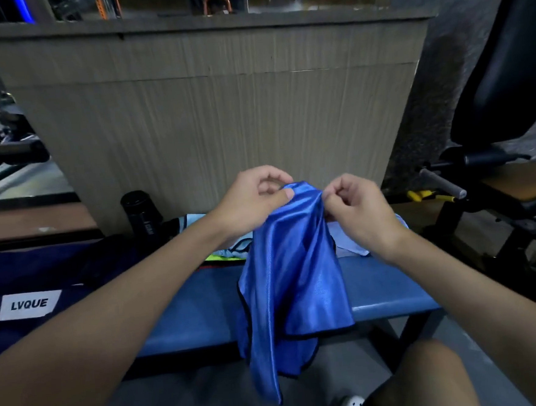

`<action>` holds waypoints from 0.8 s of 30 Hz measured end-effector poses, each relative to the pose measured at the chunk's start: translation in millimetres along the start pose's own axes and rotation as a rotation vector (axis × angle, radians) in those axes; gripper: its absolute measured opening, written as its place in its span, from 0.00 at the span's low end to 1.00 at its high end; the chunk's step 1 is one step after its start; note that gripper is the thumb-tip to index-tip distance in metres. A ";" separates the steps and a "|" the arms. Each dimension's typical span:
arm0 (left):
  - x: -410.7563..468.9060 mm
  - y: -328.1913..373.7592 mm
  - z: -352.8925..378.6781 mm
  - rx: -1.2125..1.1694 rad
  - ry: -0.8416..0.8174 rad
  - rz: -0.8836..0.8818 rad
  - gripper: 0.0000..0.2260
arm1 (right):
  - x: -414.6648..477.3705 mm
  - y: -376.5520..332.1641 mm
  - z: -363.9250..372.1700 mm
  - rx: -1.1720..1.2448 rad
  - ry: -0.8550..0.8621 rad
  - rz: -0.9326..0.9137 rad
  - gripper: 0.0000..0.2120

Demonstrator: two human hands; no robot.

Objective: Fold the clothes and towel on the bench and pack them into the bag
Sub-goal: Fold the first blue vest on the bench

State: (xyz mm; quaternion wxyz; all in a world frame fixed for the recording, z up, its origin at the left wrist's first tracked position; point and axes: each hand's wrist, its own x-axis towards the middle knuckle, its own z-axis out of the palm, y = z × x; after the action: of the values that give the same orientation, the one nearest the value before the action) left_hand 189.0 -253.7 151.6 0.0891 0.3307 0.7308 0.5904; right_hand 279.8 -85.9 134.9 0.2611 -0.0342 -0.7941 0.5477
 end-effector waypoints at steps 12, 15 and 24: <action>-12.9 -37.2 28.8 0.172 -0.180 -0.057 0.08 | 18.0 -4.9 -27.9 0.027 0.213 0.022 0.07; -5.0 -26.7 35.9 0.096 -0.046 -0.040 0.08 | 21.6 1.4 -36.1 -0.097 0.254 -0.004 0.05; 17.0 13.1 45.2 0.039 0.145 0.027 0.05 | -8.2 35.5 -23.2 -0.284 -0.227 0.077 0.11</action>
State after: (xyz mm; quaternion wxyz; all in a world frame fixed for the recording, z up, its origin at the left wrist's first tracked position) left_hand 204.4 -206.2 155.2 0.0216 0.2985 0.7421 0.5998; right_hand 289.2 -54.8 106.5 0.1411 -0.0388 -0.8859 0.4401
